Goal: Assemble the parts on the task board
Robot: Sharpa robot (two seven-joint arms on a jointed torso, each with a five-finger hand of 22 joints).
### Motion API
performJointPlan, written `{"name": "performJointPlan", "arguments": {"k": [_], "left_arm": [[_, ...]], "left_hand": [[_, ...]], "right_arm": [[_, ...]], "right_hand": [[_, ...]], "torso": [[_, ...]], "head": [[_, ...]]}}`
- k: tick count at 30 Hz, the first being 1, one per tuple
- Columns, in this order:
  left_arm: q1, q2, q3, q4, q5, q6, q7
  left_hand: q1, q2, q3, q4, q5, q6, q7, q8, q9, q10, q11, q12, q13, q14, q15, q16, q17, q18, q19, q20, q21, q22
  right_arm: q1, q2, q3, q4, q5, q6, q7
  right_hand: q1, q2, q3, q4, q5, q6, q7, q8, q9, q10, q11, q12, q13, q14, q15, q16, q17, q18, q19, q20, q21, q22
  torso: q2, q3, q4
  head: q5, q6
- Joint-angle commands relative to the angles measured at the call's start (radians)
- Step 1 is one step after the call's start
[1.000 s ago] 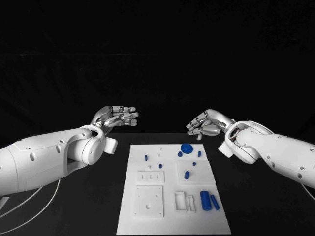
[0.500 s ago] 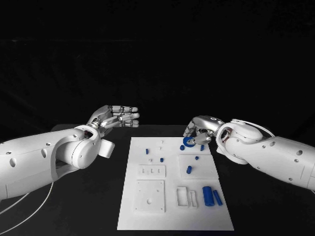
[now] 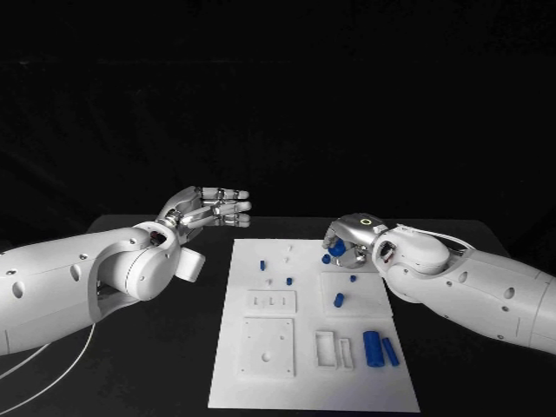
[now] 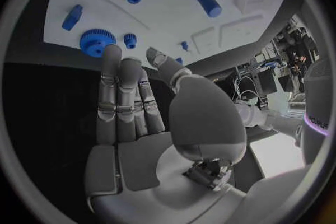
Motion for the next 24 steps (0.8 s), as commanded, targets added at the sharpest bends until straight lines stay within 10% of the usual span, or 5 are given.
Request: {"name": "performJointPlan", "arguments": {"k": [1,24], "left_arm": [[0.005,0.0,0.001,0.006,-0.008,0.017,0.0],[0.013,0.004,0.003,0.008,-0.008,0.024,-0.007]], "left_hand": [[-0.01,-0.005,-0.01,0.003,-0.005,-0.01,0.001,-0.002,0.001,-0.004,0.005,0.004,0.001,0.003,0.001,0.001,0.001,-0.011,-0.002,-0.001,0.006,-0.002],[-0.012,-0.005,-0.015,0.008,-0.009,-0.021,0.002,-0.002,0.001,-0.004,0.006,0.004,0.001,0.002,0.002,0.003,0.001,-0.01,-0.002,0.0,0.006,-0.003]], "right_arm": [[-0.006,0.005,0.0,-0.002,-0.091,-0.036,-0.05],[-0.027,0.033,0.0,-0.034,-0.126,-0.053,-0.054]], "right_hand": [[0.001,-0.011,0.011,0.002,-0.017,-0.004,0.002,-0.003,-0.001,-0.009,-0.001,-0.003,0.001,0.0,0.008,0.011,0.0,-0.006,0.012,0.0,-0.003,0.012],[0.002,-0.024,0.107,0.016,-0.067,0.011,0.003,-0.003,-0.001,0.001,-0.002,-0.003,0.0,-0.011,0.007,0.06,-0.031,-0.021,0.034,-0.003,-0.062,0.148]], "torso": [[0.012,0.0017,0.0037],[0.037,0.0037,0.0056]], "head": [[0.0,0.002],[-0.001,0.017]]}}
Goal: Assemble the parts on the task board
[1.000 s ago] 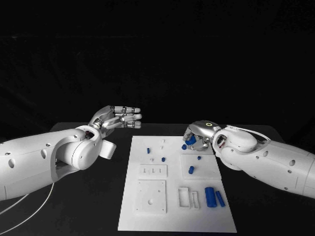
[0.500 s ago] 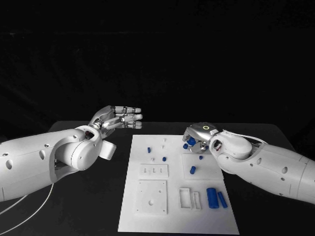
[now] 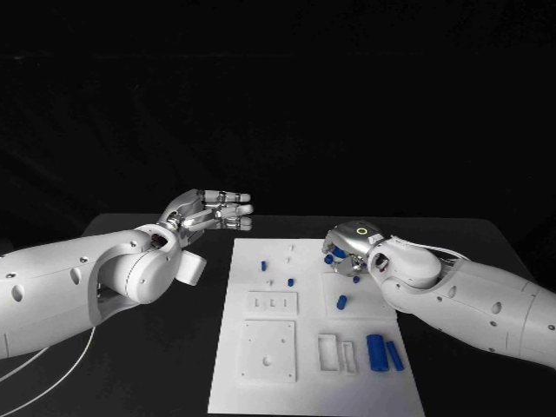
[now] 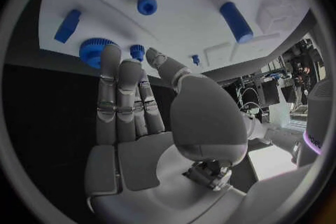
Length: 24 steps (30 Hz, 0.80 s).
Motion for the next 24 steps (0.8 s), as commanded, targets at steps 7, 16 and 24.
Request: {"name": "performJointPlan", "arguments": {"k": [7,16,24], "left_arm": [[0.005,0.003,0.002,0.002,-0.005,0.022,-0.003],[0.005,0.004,0.002,-0.001,-0.005,0.025,-0.008],[0.005,0.006,0.002,-0.003,-0.005,0.028,-0.011]], "left_hand": [[-0.009,-0.002,-0.009,0.003,-0.006,-0.006,0.001,-0.002,0.001,-0.005,0.006,0.005,0.001,0.002,0.002,0.004,0.001,-0.01,-0.002,0.0,0.006,-0.002],[-0.01,-0.002,-0.009,0.005,-0.007,-0.007,0.001,-0.002,0.001,-0.005,0.006,0.004,0.001,0.002,0.002,0.004,0.001,-0.01,-0.002,0.0,0.006,-0.002],[-0.01,-0.003,-0.01,0.007,-0.008,-0.009,0.001,-0.002,0.001,-0.006,0.006,0.005,0.001,0.001,0.002,0.004,0.001,-0.01,-0.002,0.0,0.006,-0.002]], "right_arm": [[-0.002,0.004,0.0,-0.003,-0.024,-0.002,-0.004],[-0.002,0.004,0.0,-0.001,-0.024,0.007,-0.007],[-0.002,0.009,0.0,-0.003,-0.026,0.019,-0.01]], "right_hand": [[-0.005,0.009,0.073,0.017,-0.054,0.018,0.001,-0.003,-0.001,0.019,-0.006,-0.003,0.0,-0.005,-0.002,0.01,-0.001,-0.016,0.01,-0.001,-0.015,0.033],[-0.001,0.041,0.12,0.04,-0.057,0.055,-0.004,0.001,0.001,0.075,-0.022,-0.002,0.001,-0.006,-0.013,0.016,0.005,-0.023,0.012,-0.013,-0.009,0.055],[-0.007,0.034,0.128,0.04,-0.057,0.064,-0.006,-0.002,0.0,0.084,-0.025,-0.002,0.001,-0.006,-0.017,0.018,0.009,-0.03,0.006,-0.019,-0.001,0.081]], "torso": [[0.007,-0.0014,-0.0019],[0.011,-0.0022,-0.0022],[0.015,-0.0032,-0.0011]], "head": [[0.002,0.001],[0.002,-0.003],[0.0,-0.004]]}}
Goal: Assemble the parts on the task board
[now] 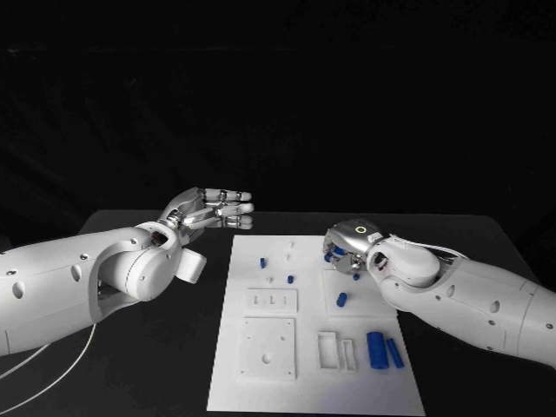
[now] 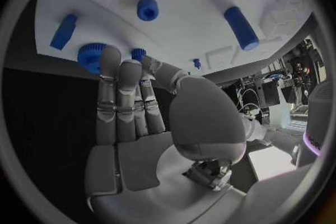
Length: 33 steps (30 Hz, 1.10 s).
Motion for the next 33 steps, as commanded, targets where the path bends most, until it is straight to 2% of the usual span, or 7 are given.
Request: {"name": "performJointPlan", "arguments": {"k": [1,6,13,20,22,25,33], "left_arm": [[0.003,0.003,0.001,0.001,-0.004,0.019,0.0],[0.003,0.003,0.001,0.001,-0.004,0.02,-0.001],[0.003,0.003,0.001,-0.001,-0.004,0.021,-0.003],[0.003,0.005,0.001,-0.005,-0.004,0.018,-0.008],[0.003,0.006,0.001,-0.006,-0.004,0.018,-0.008],[0.003,0.006,0.001,-0.006,-0.004,0.018,-0.009],[0.003,0.005,0.001,-0.006,-0.004,0.018,-0.011]], "left_hand": [[-0.01,-0.003,-0.003,0.0,-0.004,-0.009,0.001,-0.002,0.001,-0.002,0.003,0.005,0.001,0.001,0.002,0.004,0.001,-0.01,-0.002,0.0,0.006,-0.001],[-0.009,-0.004,-0.003,0.002,-0.004,-0.012,0.002,-0.002,0.001,-0.003,0.003,0.005,0.001,0.001,0.002,0.004,0.001,-0.01,-0.002,0.0,0.005,-0.001],[-0.008,-0.004,-0.002,0.002,-0.007,-0.012,0.002,-0.002,0.001,-0.003,0.003,0.005,0.001,0.001,0.002,0.004,0.001,-0.01,-0.002,0.0,0.005,-0.001],[-0.01,-0.002,-0.002,0.006,-0.006,-0.012,0.002,-0.002,0.001,-0.004,0.003,0.004,0.001,0.001,0.002,0.004,0.001,-0.01,-0.002,0.0,0.005,-0.001],[-0.01,-0.002,-0.002,0.006,-0.006,-0.012,0.002,-0.002,0.001,-0.004,0.003,0.004,0.001,0.001,0.002,0.004,0.001,-0.01,-0.002,0.0,0.005,-0.001],[-0.01,-0.002,-0.002,0.006,-0.006,-0.012,0.002,-0.002,0.001,-0.004,0.003,0.004,0.001,0.001,0.002,0.004,0.001,-0.01,-0.002,0.0,0.005,-0.001],[-0.009,-0.001,-0.002,0.008,-0.008,-0.018,0.002,-0.002,0.001,-0.005,0.003,0.005,0.001,0.002,0.002,0.005,0.001,-0.01,-0.001,0.0,0.005,-0.001]], "right_arm": [[-0.002,0.004,-0.001,-0.002,-0.017,0.021,-0.007],[-0.003,0.007,-0.001,-0.005,-0.02,0.023,-0.011],[-0.003,0.006,-0.001,-0.002,-0.024,0.021,-0.019],[-0.003,0.007,-0.001,-0.001,-0.024,0.009,-0.023],[-0.003,0.007,-0.001,-0.001,-0.024,0.012,-0.023],[-0.003,0.008,-0.001,-0.002,-0.024,0.018,-0.023],[-0.003,0.008,-0.001,-0.001,-0.025,0.028,-0.027]], "right_hand": [[-0.003,0.0,-0.002,-0.002,-0.003,0.005,-0.001,-0.002,-0.001,0.005,0.0,-0.002,0.001,-0.001,-0.007,0.006,0.001,-0.019,0.001,-0.006,0.003,0.003],[-0.001,-0.009,-0.016,-0.006,-0.003,-0.002,0.0,-0.003,-0.002,-0.004,0.003,-0.002,0.001,0.0,-0.004,0.006,0.001,-0.018,0.0,-0.004,0.0,0.01],[0.001,-0.02,-0.03,-0.012,-0.002,-0.008,0.002,-0.002,-0.002,-0.012,0.005,-0.002,0.001,0.0,-0.002,0.006,0.0,-0.017,0.002,0.0,-0.004,0.018],[-0.011,-0.046,-0.042,-0.018,0.0,-0.029,0.006,-0.003,-0.003,-0.039,0.013,-0.003,0.001,0.0,0.004,0.002,-0.005,-0.013,0.003,0.006,-0.018,0.023],[-0.011,-0.046,-0.043,-0.018,0.0,-0.029,0.006,-0.003,-0.003,-0.039,0.013,-0.002,0.001,0.0,0.004,0.002,-0.005,-0.012,0.003,0.006,-0.019,0.023],[-0.007,-0.039,-0.046,-0.018,0.0,-0.026,0.005,-0.003,-0.002,-0.034,0.012,-0.002,0.001,0.001,0.004,0.004,-0.008,-0.01,0.01,0.007,-0.032,0.031],[0.007,0.007,-0.015,-0.007,-0.002,0.026,-0.007,0.002,0.006,0.038,-0.009,-0.001,0.002,0.0,-0.011,0.01,-0.005,-0.015,0.012,-0.005,-0.03,0.048]], "torso": [[0.003,-0.0008,0.0007],[0.005,-0.0006,0.0004],[0.006,-0.002,-0.0002],[0.007,-0.0023,0.002],[0.006,-0.003,0.0025],[0.007,-0.003,0.0031],[0.009,-0.0031,0.0042]], "head": [[-0.001,-0.001],[0.001,-0.002],[0.002,-0.002],[-0.004,-0.003],[-0.005,-0.003],[-0.004,-0.003],[-0.005,-0.003]]}}
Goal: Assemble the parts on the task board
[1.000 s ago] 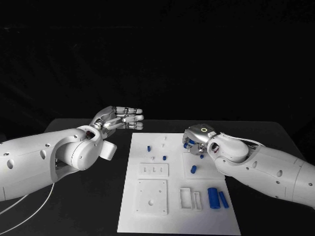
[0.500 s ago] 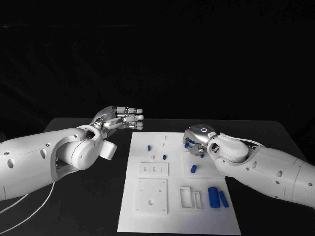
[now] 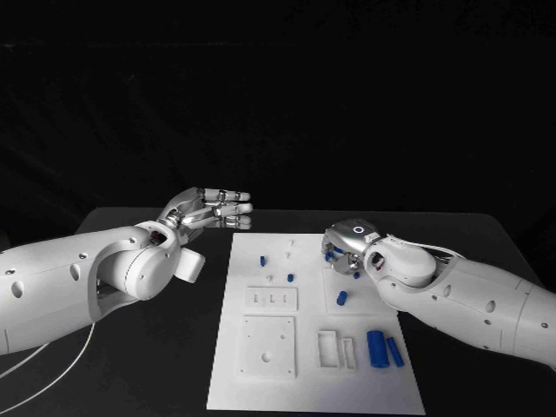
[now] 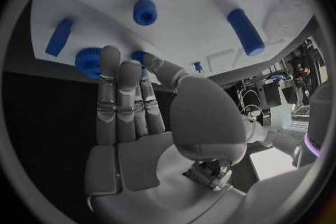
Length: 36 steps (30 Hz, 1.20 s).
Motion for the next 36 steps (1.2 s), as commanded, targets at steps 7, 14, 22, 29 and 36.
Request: {"name": "performJointPlan", "arguments": {"k": [7,14,22,29,36], "left_arm": [[0.002,0.001,0.001,0.001,-0.003,0.014,0.0],[0.002,0.0,0.001,0.0,-0.003,0.014,0.0],[0.002,0.0,0.001,-0.005,-0.003,0.013,-0.001],[0.003,0.002,0.001,-0.008,-0.003,0.011,-0.001],[0.003,0.009,0.001,-0.011,-0.003,0.011,0.0]], "left_hand": [[-0.009,-0.001,-0.001,0.007,-0.007,-0.009,0.001,-0.002,0.001,-0.005,0.003,0.005,0.001,0.002,0.002,0.005,0.001,-0.01,-0.001,0.0,0.005,-0.001],[-0.009,-0.001,-0.001,0.007,-0.007,-0.009,0.001,-0.002,0.001,-0.005,0.003,0.005,0.001,0.002,0.002,0.005,0.001,-0.01,-0.001,0.0,0.005,-0.001],[-0.007,-0.002,-0.001,0.007,-0.007,-0.01,0.001,-0.002,0.001,-0.007,0.004,0.005,0.001,0.001,0.002,0.005,0.001,-0.01,-0.001,0.0,0.005,-0.001],[-0.005,-0.003,-0.001,0.006,-0.006,-0.02,0.002,-0.004,0.0,-0.009,0.004,0.004,0.001,0.001,0.002,0.005,0.001,-0.009,-0.001,0.0,0.005,-0.001],[-0.005,-0.004,-0.001,0.006,-0.007,-0.027,0.003,-0.004,0.0,-0.01,0.005,0.005,0.001,0.002,0.002,0.005,0.001,-0.009,-0.001,0.0,0.005,-0.001]], "right_arm": [[-0.001,0.001,0.0,0.007,-0.033,0.015,-0.027],[-0.001,0.0,0.0,0.02,-0.044,-0.006,-0.051],[0.009,-0.011,0.007,0.071,-0.049,-0.031,-0.083],[0.025,0.017,0.02,0.075,-0.052,-0.067,-0.098],[0.029,0.072,0.023,0.037,-0.046,-0.109,-0.084]], "right_hand": [[0.008,0.027,0.045,-0.018,-0.003,0.047,-0.012,-0.001,0.007,0.058,-0.017,-0.001,0.001,-0.002,-0.024,0.013,0.01,-0.015,-0.01,-0.024,0.018,0.041],[0.004,0.029,0.046,-0.022,-0.003,0.056,-0.014,-0.001,0.008,0.068,-0.02,-0.001,0.001,-0.004,-0.028,0.015,0.016,-0.016,-0.014,-0.028,0.022,0.064],[0.002,0.026,0.05,-0.021,-0.002,0.06,-0.016,-0.001,0.008,0.07,-0.021,-0.001,0.001,-0.002,-0.029,0.012,0.017,-0.016,-0.013,-0.03,0.013,0.087],[0.003,0.021,0.056,-0.017,-0.003,0.061,-0.016,-0.001,0.008,0.07,-0.021,-0.002,0.001,-0.003,-0.029,0.01,0.019,-0.016,-0.009,-0.03,-0.001,0.108],[0.004,0.017,0.056,-0.012,-0.003,0.062,-0.016,-0.002,0.006,0.068,-0.021,-0.001,0.001,0.0,-0.028,0.006,0.014,-0.017,-0.005,-0.029,-0.011,0.125]], "torso": [[0.002,-0.0006,0.0013],[0.002,-0.0013,0.0015],[0.001,-0.0023,0.0009],[0.005,-0.0014,0.0049],[0.006,-0.0015,0.0086]], "head": [[-0.002,0.0],[-0.003,0.001],[-0.004,0.008],[-0.006,0.018],[-0.006,0.02]]}}
